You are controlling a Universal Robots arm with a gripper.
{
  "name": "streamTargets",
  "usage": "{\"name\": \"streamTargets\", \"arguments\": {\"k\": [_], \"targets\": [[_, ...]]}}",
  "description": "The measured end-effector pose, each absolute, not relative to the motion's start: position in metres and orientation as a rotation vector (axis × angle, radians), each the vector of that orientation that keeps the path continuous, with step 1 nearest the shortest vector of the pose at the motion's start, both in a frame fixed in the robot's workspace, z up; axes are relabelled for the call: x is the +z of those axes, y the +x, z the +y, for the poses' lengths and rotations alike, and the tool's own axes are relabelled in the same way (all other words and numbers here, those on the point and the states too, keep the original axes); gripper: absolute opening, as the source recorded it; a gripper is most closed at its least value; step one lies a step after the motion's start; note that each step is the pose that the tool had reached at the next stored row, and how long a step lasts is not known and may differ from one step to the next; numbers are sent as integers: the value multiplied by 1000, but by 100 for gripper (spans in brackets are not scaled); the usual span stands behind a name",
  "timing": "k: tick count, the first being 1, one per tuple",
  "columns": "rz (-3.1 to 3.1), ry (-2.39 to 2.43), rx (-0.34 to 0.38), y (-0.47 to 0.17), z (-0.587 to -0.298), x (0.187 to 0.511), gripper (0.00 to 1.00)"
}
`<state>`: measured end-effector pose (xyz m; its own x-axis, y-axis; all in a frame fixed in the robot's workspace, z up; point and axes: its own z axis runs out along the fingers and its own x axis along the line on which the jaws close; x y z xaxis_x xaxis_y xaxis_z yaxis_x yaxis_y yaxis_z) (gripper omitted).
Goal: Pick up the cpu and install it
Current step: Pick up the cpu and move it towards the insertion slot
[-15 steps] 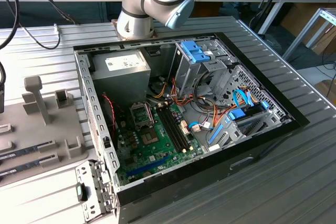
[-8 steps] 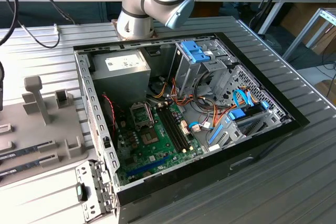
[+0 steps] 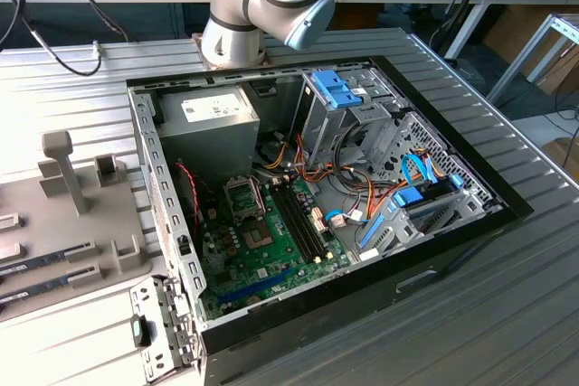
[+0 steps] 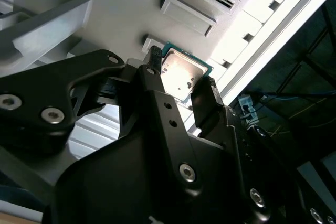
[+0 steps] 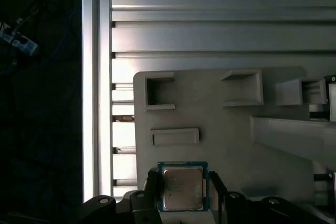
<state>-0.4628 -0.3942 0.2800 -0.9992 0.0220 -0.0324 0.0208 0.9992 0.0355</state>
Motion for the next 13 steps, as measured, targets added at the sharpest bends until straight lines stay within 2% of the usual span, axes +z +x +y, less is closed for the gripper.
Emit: {"name": "streamTargets", "arguments": {"k": [13], "targets": [[3108,33,56,-463,-394,289,47]]}}
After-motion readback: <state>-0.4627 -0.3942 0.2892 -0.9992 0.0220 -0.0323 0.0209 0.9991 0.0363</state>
